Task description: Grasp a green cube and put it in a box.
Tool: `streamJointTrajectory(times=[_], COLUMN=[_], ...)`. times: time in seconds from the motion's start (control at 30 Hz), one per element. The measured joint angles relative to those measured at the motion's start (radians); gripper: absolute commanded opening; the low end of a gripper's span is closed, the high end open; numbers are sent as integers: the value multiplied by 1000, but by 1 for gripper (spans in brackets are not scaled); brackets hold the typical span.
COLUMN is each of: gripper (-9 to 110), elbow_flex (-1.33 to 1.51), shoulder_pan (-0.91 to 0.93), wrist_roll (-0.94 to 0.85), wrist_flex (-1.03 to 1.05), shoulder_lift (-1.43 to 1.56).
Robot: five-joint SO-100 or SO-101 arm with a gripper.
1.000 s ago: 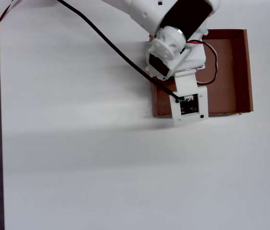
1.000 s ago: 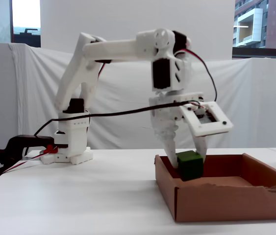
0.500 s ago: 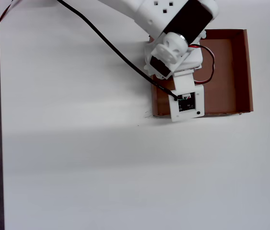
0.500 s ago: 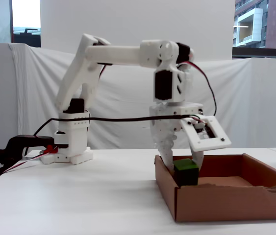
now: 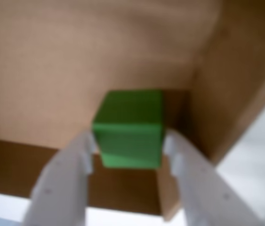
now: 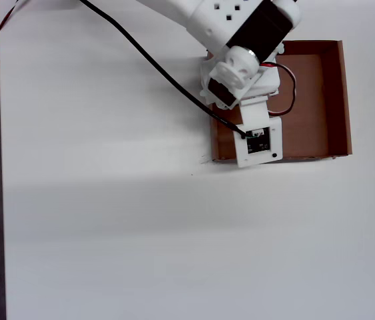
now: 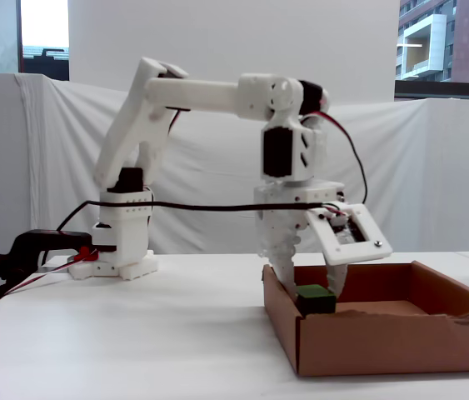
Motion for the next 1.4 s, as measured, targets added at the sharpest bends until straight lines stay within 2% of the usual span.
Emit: streamJointTrajectory(times=[0.93,1.23,1.4], gripper=[21,21,21], elbow_flex=[189,425,614], shoulder_pan=[58,178,288], wrist_roll=[0,-5,-87], wrist_flex=[52,52,52], shoulder_lift=[351,618,807])
